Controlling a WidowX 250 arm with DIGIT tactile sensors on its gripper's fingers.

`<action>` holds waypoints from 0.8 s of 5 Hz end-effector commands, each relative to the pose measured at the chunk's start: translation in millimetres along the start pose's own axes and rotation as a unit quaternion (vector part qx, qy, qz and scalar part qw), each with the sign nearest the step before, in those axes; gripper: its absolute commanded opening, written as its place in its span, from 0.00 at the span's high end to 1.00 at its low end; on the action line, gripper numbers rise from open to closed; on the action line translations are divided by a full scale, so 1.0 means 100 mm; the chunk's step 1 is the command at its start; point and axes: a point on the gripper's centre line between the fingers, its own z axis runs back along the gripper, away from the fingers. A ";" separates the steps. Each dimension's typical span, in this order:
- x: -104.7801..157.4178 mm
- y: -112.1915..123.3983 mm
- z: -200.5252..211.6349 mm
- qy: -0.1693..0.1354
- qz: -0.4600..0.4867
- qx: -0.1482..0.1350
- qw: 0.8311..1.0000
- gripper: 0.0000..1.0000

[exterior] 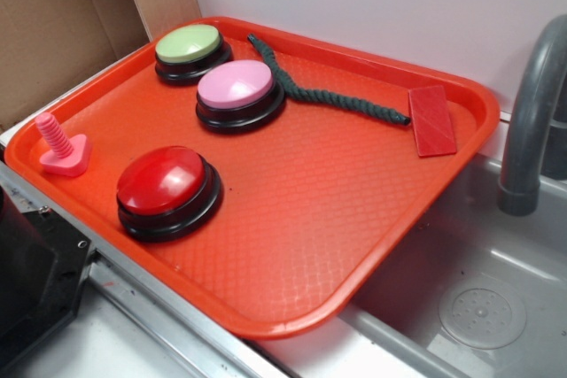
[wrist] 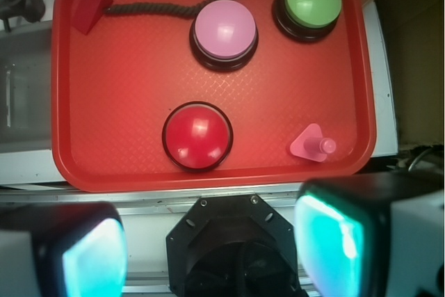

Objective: Push the red button.

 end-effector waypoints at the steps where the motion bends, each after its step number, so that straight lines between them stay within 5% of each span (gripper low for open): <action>1: 0.00 0.00 0.00 0.000 0.000 0.000 1.000 0.00; 2: 0.12 -0.18 -0.19 -0.001 -0.058 0.050 0.997 0.00; 4: 0.17 -0.11 -0.75 0.018 -0.135 0.068 0.988 0.00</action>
